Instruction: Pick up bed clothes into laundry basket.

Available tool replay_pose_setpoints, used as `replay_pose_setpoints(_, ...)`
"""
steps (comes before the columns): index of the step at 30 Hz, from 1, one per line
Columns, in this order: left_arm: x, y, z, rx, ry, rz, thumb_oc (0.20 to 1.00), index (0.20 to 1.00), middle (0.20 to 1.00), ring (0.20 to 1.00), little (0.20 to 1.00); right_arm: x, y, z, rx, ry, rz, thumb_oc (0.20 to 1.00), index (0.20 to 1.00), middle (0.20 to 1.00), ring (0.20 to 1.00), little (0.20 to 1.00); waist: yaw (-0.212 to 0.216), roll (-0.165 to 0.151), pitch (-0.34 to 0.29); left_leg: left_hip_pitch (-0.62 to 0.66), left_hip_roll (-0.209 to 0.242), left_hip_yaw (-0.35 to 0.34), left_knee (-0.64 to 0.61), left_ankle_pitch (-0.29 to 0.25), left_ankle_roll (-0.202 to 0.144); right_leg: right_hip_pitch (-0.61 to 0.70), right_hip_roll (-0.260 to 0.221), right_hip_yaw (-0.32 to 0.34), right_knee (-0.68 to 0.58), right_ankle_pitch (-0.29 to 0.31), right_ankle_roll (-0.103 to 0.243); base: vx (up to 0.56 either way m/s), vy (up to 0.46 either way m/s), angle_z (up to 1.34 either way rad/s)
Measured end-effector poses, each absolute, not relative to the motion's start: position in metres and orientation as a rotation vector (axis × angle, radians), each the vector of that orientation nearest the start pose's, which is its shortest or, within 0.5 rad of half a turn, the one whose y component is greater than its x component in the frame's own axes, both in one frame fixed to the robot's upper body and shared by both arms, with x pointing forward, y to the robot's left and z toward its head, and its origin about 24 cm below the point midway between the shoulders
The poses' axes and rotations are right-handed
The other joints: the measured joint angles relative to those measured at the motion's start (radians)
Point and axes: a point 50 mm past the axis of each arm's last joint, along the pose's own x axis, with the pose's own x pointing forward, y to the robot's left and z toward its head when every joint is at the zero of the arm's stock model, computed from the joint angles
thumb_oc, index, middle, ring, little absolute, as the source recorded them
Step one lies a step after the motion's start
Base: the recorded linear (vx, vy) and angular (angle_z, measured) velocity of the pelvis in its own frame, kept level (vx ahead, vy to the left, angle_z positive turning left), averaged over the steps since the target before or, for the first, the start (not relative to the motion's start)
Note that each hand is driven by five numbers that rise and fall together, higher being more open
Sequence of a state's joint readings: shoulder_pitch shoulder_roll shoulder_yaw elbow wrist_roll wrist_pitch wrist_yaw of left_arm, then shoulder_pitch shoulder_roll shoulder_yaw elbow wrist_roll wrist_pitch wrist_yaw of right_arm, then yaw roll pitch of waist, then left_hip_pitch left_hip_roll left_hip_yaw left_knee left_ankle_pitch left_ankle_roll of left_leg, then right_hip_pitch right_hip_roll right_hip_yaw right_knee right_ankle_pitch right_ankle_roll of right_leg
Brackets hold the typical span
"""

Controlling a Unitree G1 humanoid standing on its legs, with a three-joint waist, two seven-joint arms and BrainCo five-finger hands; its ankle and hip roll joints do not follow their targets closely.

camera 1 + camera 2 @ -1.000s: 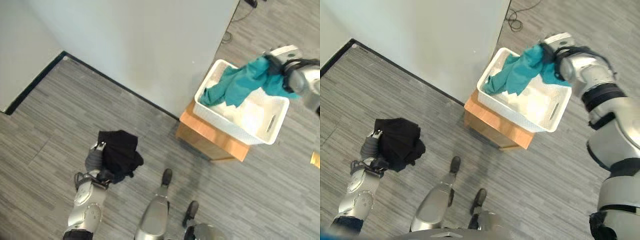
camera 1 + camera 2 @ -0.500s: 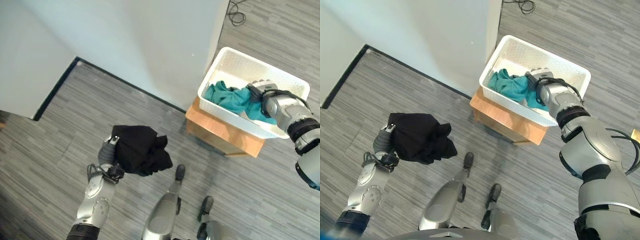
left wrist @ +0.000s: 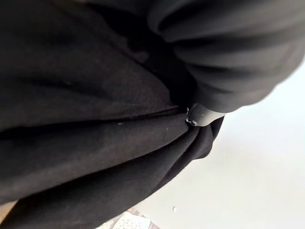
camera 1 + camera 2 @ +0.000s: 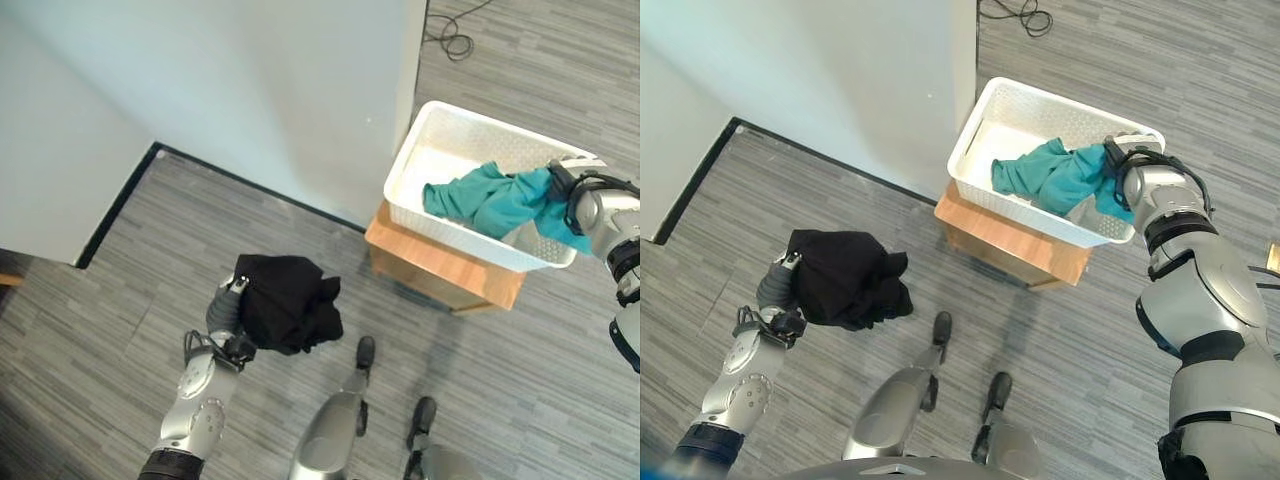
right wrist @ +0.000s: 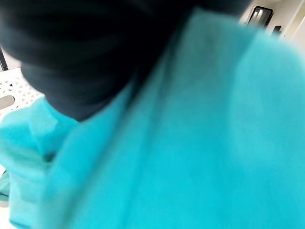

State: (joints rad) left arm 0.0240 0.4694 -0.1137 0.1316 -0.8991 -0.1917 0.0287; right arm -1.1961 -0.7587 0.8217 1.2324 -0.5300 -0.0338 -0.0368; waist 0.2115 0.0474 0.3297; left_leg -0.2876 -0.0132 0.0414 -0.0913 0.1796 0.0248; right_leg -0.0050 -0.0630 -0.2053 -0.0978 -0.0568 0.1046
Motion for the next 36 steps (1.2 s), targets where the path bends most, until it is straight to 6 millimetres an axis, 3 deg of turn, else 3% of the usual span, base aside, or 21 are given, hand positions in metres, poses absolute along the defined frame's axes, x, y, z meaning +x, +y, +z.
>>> replay_pose_setpoints(5, 0.245, 0.234, 0.036, -0.421, 0.017, 0.073, 0.2, 0.2, 0.2, 0.2, 0.2, 0.407, -0.266, 0.195, -1.744, 0.146, -0.045, 1.0, 1.0, 1.0, 1.0, 1.0, -0.011, 0.003, -0.002, 0.012, 0.001, 0.001, 0.0, 0.0, 0.0, 0.011, 0.0, 0.002, 0.0, 0.0, 0.0, 0.0, 0.0, 0.0)
replay_pose_setpoints(9, 0.248, 0.231, 0.037, -0.433, 0.01, 0.067, 0.2, 0.2, 0.2, 0.2, 0.2, 0.412, -0.235, 0.205, -1.772, 0.009, 0.025, 1.0, 1.0, 1.0, 1.0, 1.0, -0.018, 0.009, -0.006, 0.021, 0.002, 0.006, 0.0, 0.0, 0.0, 0.017, 0.0, 0.011, 0.0, 0.002, 0.0, 0.01, -0.004, -0.03)
replay_pose_setpoints(13, 0.251, 0.23, 0.042, -0.444, -0.01, 0.073, 0.2, 0.2, 0.2, 0.2, 0.2, 0.398, -0.197, 0.24, -1.34, -0.31, 0.024, 1.0, 1.0, 1.0, 1.0, 1.0, -0.03, 0.011, -0.008, 0.038, 0.004, 0.014, 0.0, 0.0, 0.0, 0.032, 0.0, 0.021, 0.0, 0.004, 0.001, 0.02, 0.001, -0.05)
replay_pose_setpoints(16, 0.251, 0.231, 0.042, -0.446, -0.012, 0.089, 0.2, 0.2, 0.2, 0.2, 0.2, 0.37, -0.171, 0.241, -1.1, -0.492, 0.132, 1.0, 1.0, 1.0, 1.0, 1.0, -0.057, 0.005, -0.009, 0.062, 0.005, 0.017, 0.0, -0.001, -0.001, 0.047, -0.002, 0.024, 0.009, 0.003, 0.003, 0.02, -0.019, 0.0)
replay_pose_setpoints(17, 0.25, 0.234, 0.049, -0.403, -0.031, 0.075, 0.2, 0.2, 0.2, 0.2, 0.2, 0.341, -0.172, 0.224, -0.898, -0.549, 0.204, 1.0, 1.0, 1.0, 1.0, 1.0, -0.064, -0.006, -0.015, 0.072, 0.007, 0.022, 0.0, -0.003, -0.003, 0.051, -0.002, 0.027, 0.018, -0.002, 0.009, 0.09, -0.037, -0.04)
replay_pose_setpoints(19, 0.245, 0.249, 0.058, -0.299, -0.049, 0.066, 0.2, 0.2, 0.2, 0.2, 0.2, 0.317, -0.181, 0.187, -0.776, -0.483, 0.271, 1.0, 1.0, 1.0, 1.0, 1.0, -0.088, -0.016, -0.017, 0.096, 0.01, 0.032, 0.0, -0.008, -0.009, 0.065, -0.005, 0.037, 0.024, -0.002, 0.009, 0.07, -0.018, -0.18)
replay_pose_setpoints(21, 0.245, 0.262, 0.071, -0.214, -0.086, 0.069, 0.2, 0.2, 0.2, 0.2, 0.2, 0.299, -0.209, 0.136, -0.644, -0.285, 0.242, 1.0, 1.0, 1.0, 1.0, 1.0, -0.12, -0.022, -0.023, 0.133, 0.007, 0.041, -0.002, -0.017, -0.016, 0.1, -0.01, 0.049, 0.024, -0.003, 0.01, 0.05, -0.016, -0.24)
replay_pose_setpoints(23, 0.247, 0.266, 0.078, -0.189, -0.117, 0.078, 0.2, 0.2, 0.2, 0.2, 0.2, 0.286, -0.225, 0.115, -0.585, -0.196, 0.209, 1.0, 1.0, 1.0, 1.0, 1.0, -0.147, -0.021, -0.037, 0.135, 0.011, 0.056, -0.007, -0.025, -0.023, 0.101, -0.009, 0.058, 0.021, 0.002, 0.0, 0.04, -0.026, -0.22)
replay_pose_setpoints(24, 0.254, 0.266, 0.087, -0.172, -0.145, 0.065, 0.2, 0.2, 0.2, 0.2, 0.2, 0.273, -0.238, 0.1, -0.535, -0.147, 0.153, 1.0, 1.0, 1.0, 1.0, 1.0, -0.186, -0.02, -0.046, 0.14, 0.015, 0.062, -0.002, -0.029, -0.019, 0.101, -0.008, 0.069, 0.019, 0.005, -0.003, 0.03, -0.018, -0.17)
replay_pose_setpoints(26, 0.263, 0.266, 0.102, -0.148, -0.187, 0.045, 0.2, 0.2, 0.2, 0.2, 0.2, 0.255, -0.249, 0.077, -0.478, -0.067, 0.091, 1.0, 1.0, 1.0, 1.0, 1.0, -0.201, -0.025, -0.056, 0.16, 0.017, 0.067, -0.006, -0.029, -0.019, 0.116, -0.008, 0.078, 0.023, 0.005, -0.002, 0.05, -0.028, -0.18)
replay_pose_setpoints(30, 0.273, 0.266, 0.167, 0.073, -0.363, -0.054, 0.2, 0.2, 0.2, 0.2, 0.2, 0.22, -0.257, 0.037, -0.354, 0.082, 0.03, 1.0, 1.0, 1.0, 1.0, 1.0, -0.25, -0.018, -0.102, 0.178, 0.02, 0.088, -0.008, -0.033, -0.023, 0.129, -0.011, 0.097, 0.011, 0.016, -0.005, 0.03, -0.023, -0.15)
replay_pose_setpoints(33, 0.285, 0.269, 0.226, 0.229, -0.545, -0.052, 0.2, 0.2, 0.2, 0.2, 0.2, 0.195, -0.26, 0.013, -0.318, 0.211, 0.045, 1.0, 1.0, 1.0, 1.0, 1.0, -0.294, 0.017, -0.157, 0.187, 0.02, 0.11, -0.008, -0.032, -0.028, 0.135, -0.016, 0.111, 0.005, 0.023, 0.0, 0.01, -0.02, -0.16)
replay_pose_setpoints(36, 0.291, 0.271, 0.257, 0.463, -0.562, -0.073, 0.2, 0.2, 0.2, 0.2, 0.2, 0.187, -0.257, -0.004, -0.166, 0.25, -0.014, 1.0, 1.0, 1.0, 1.0, 1.0, -0.325, 0.036, -0.185, 0.197, 0.027, 0.12, -0.008, -0.033, -0.029, 0.134, -0.012, 0.126, -0.004, 0.028, -0.004, -0.02, -0.018, -0.17)
